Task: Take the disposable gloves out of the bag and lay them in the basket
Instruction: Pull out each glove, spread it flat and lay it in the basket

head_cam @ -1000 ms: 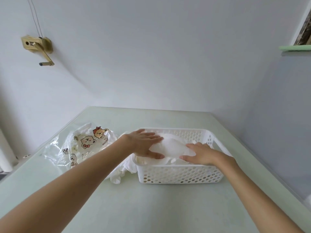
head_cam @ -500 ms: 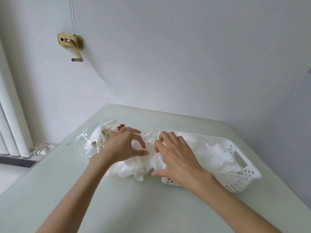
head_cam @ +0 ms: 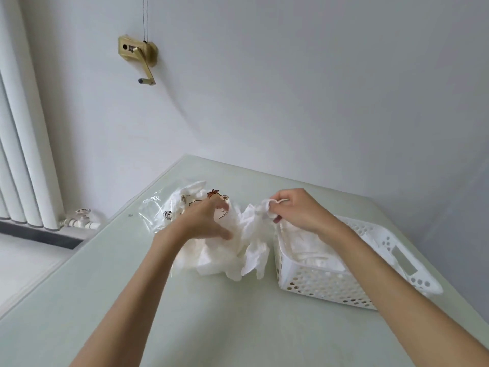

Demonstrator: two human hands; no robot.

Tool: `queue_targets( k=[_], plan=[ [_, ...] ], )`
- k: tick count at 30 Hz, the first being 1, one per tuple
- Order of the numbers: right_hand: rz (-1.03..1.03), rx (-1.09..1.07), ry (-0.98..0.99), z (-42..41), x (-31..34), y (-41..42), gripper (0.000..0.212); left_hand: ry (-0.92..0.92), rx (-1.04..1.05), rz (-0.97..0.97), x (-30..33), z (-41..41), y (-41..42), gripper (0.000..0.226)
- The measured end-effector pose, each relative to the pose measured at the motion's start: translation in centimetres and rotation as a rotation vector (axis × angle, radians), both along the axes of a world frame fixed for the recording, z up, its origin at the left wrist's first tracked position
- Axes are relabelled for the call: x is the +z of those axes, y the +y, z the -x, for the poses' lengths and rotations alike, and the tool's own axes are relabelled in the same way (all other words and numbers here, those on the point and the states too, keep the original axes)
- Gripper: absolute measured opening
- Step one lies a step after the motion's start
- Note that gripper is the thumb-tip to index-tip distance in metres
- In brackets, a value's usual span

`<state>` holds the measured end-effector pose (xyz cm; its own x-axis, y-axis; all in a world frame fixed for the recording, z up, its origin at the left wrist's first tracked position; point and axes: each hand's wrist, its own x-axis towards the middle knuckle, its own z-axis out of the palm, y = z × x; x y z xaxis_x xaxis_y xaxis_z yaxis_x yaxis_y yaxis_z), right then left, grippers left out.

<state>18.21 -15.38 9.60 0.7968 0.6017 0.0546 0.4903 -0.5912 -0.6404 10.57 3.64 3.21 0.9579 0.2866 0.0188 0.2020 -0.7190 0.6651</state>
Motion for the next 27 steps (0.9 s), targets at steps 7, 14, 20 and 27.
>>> queue_targets(
  k=[7, 14, 20, 27],
  plan=[
    [-0.111, -0.001, 0.121, 0.1, 0.8, 3.9, 0.011, -0.369, -0.101, 0.160, 2.2, 0.3, -0.3, 0.059],
    [0.592, 0.156, -0.190, 1.1, 0.7, 2.4, 0.091, -0.410, 0.308, 0.332, 1.0, 0.9, 2.6, 0.031],
    [0.548, 0.344, -0.230, 0.0, -1.9, 4.6, 0.071, -0.622, 0.279, 0.600, 2.0, 2.2, 4.2, 0.022],
    [-0.306, 0.216, 0.308, 0.0, 2.1, 5.1, 0.059, -0.655, 0.150, 0.613, 4.0, 2.4, 2.5, 0.030]
  ],
)
